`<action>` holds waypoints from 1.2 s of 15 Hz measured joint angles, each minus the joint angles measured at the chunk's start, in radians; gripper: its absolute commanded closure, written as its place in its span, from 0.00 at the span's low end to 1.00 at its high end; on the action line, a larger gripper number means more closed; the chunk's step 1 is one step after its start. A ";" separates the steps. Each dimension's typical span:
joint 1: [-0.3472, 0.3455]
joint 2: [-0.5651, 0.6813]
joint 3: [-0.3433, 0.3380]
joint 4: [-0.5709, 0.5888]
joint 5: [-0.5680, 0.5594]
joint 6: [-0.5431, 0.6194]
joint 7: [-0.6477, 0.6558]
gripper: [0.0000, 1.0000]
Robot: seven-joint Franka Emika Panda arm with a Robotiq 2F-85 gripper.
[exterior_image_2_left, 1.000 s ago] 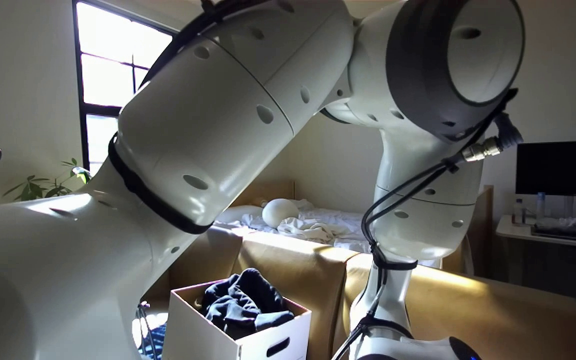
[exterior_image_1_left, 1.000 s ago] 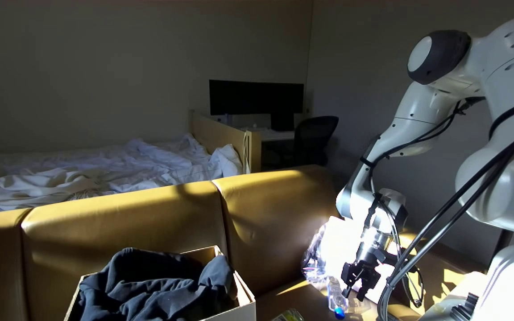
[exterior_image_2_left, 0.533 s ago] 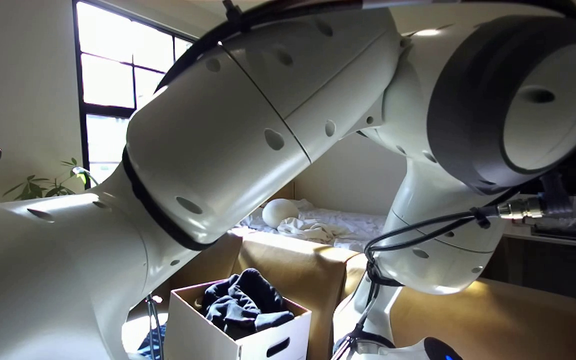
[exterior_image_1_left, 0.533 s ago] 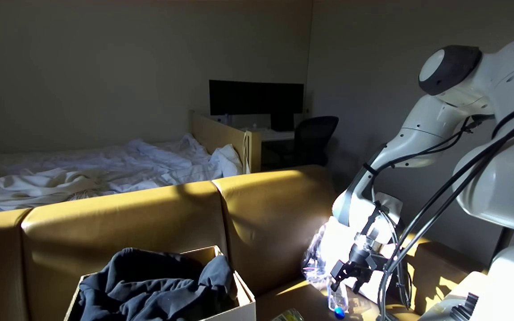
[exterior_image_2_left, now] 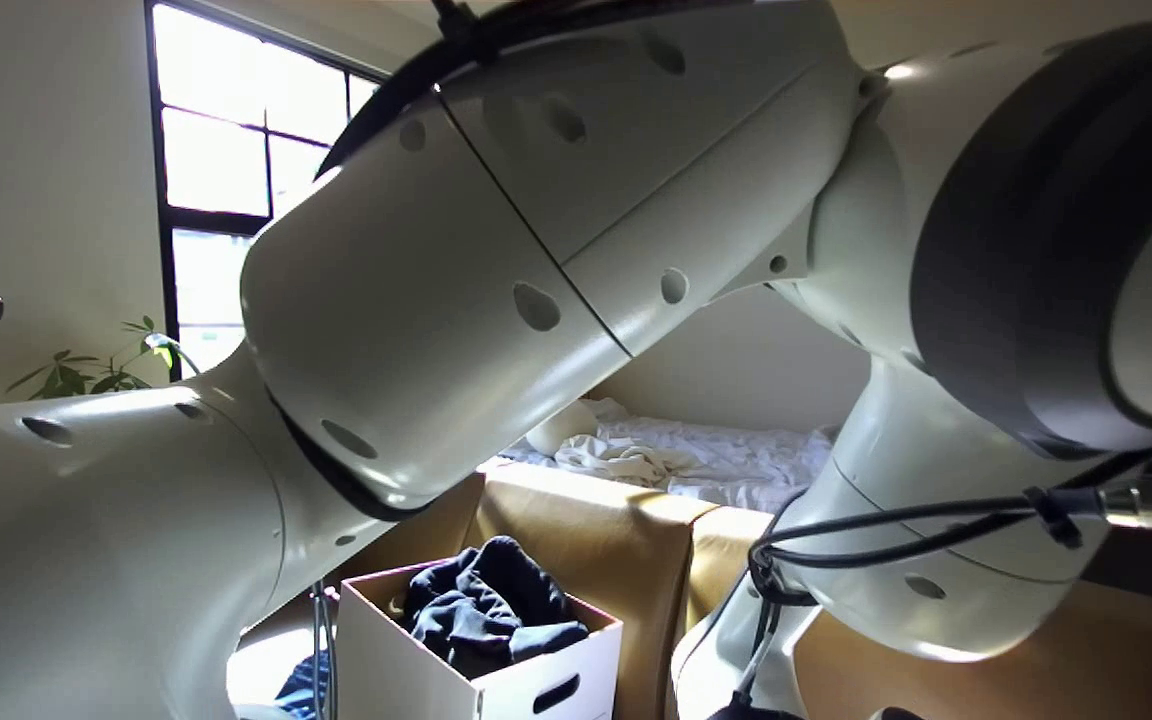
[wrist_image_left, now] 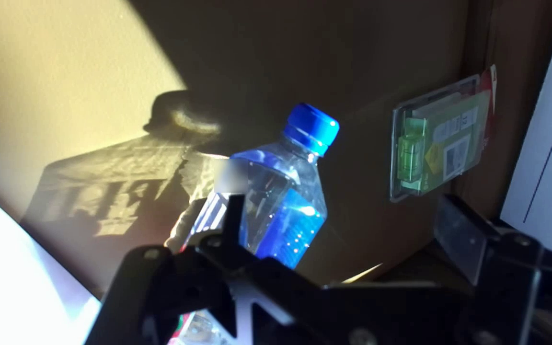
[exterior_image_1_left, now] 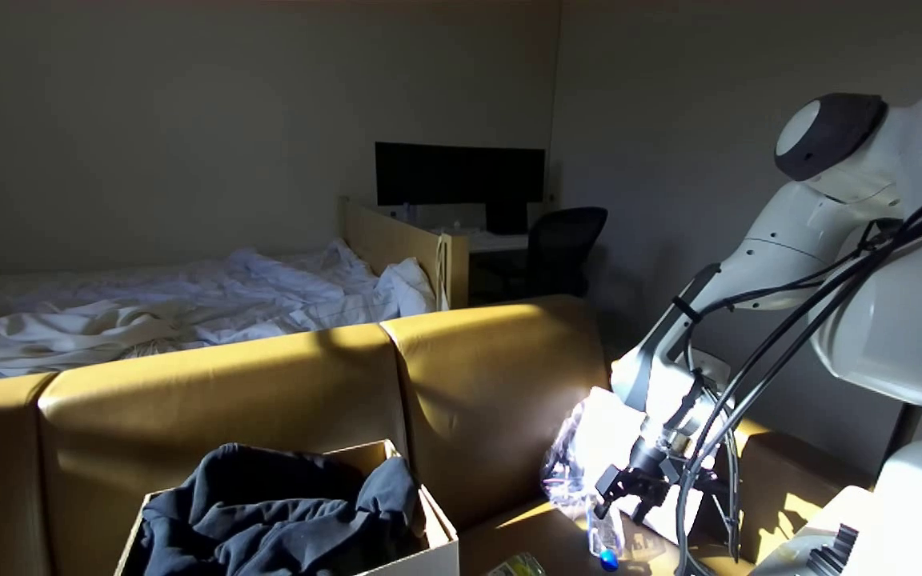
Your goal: Pick up the water bottle and put it into the box
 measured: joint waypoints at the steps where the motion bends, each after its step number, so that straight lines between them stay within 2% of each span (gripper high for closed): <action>1: -0.047 0.025 0.006 0.004 -0.052 -0.006 0.004 0.00; 4: -0.155 0.089 0.005 0.023 -0.164 -0.078 0.005 0.00; 6: -0.168 0.119 -0.015 0.049 -0.184 -0.146 0.014 0.00; 11: -0.140 0.188 -0.047 0.112 -0.185 -0.240 0.017 0.00; 14: -0.103 0.222 -0.067 0.150 -0.185 -0.239 0.018 0.00; 18: -0.017 0.240 -0.110 0.186 -0.185 -0.175 0.048 0.00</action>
